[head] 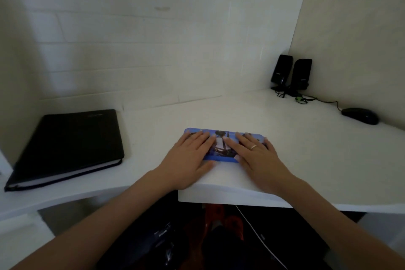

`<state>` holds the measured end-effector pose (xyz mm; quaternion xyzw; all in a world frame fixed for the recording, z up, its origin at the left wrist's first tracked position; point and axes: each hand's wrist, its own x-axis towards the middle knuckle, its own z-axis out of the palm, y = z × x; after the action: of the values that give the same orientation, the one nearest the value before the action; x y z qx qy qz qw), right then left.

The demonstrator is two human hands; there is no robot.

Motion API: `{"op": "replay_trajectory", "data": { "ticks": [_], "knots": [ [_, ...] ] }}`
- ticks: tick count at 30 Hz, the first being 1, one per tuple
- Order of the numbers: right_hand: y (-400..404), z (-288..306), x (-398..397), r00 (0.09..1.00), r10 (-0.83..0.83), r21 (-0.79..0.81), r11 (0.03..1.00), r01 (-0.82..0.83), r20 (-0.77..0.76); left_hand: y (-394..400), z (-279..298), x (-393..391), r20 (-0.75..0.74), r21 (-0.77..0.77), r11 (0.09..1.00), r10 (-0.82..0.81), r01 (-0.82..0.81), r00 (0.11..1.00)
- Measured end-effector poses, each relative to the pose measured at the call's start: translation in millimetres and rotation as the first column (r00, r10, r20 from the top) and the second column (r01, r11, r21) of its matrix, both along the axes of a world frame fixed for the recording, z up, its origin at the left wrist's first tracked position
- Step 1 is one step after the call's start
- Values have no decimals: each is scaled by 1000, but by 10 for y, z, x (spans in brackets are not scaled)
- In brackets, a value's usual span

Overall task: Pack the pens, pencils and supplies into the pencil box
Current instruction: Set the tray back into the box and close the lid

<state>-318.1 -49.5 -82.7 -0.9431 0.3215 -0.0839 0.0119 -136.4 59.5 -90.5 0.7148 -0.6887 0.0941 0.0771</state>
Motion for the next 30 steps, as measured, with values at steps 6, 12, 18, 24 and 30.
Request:
{"op": "replay_trajectory", "data": {
  "ticks": [6,12,18,24,30],
  "knots": [
    [-19,-27,409,996,82,-20,996,-82,46,-10,38,-52,63,70,956,279,-284,958],
    [-55,-63,1124,982,165,21,986,-168,94,-42,142,272,54,227,820,528,-525,848],
    [-175,-69,1855,960,223,12,973,-229,168,-245,378,870,66,358,685,659,-634,749],
    [-361,-111,2382,944,243,44,965,-259,221,-399,333,1272,88,345,639,707,-688,701],
    [-611,-136,2693,942,264,34,960,-277,207,-570,363,1515,98,361,617,720,-699,687]
  ]
}}
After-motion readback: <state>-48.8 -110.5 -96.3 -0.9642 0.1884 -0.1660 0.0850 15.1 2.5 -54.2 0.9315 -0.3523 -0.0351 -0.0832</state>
